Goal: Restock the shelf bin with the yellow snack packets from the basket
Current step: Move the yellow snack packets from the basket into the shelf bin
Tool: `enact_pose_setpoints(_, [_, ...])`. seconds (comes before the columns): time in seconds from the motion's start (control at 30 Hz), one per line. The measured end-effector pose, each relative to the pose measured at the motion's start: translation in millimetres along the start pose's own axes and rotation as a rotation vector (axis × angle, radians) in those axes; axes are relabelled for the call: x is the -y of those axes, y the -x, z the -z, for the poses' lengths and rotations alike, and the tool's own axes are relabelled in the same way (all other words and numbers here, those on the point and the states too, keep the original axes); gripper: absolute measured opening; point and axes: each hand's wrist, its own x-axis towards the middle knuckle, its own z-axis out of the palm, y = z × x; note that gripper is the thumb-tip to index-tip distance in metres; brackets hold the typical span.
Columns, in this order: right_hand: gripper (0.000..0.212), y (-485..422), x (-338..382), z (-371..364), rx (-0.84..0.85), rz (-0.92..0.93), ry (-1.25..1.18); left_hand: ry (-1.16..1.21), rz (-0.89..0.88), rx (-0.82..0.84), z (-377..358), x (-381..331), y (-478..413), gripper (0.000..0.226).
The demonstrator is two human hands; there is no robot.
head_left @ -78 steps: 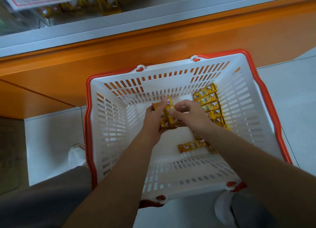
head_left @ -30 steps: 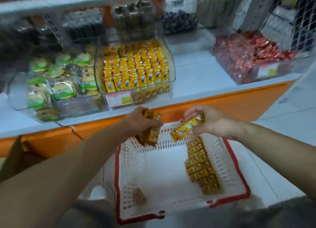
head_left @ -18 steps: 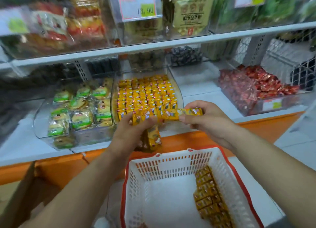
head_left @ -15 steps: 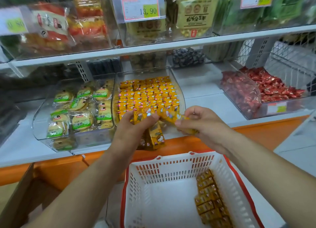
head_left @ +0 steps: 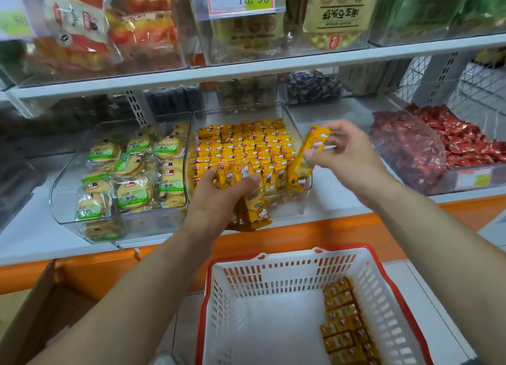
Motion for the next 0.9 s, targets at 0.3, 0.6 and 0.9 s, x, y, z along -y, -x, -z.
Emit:
enact_pose_setpoints(0.3, [0.035, -24.7, -27.0, -13.0, 0.103, 0.300, 0.875, -0.047, 0.010, -0.069, 26.0, 3.1, -16.4, 0.062])
enact_pose_setpoints(0.6, [0.028, -32.7, -29.6, -29.4, 0.219, 0.289, 1.313, -0.077, 0.025, -0.053, 34.3, 5.4, -19.0, 0.059])
enact_pose_setpoints(0.9, [0.020, -7.9, 2.2, -27.0, 0.029, 0.398, 1.038, -0.030, 0.071, -0.025, 20.5, 5.5, -14.2, 0.091])
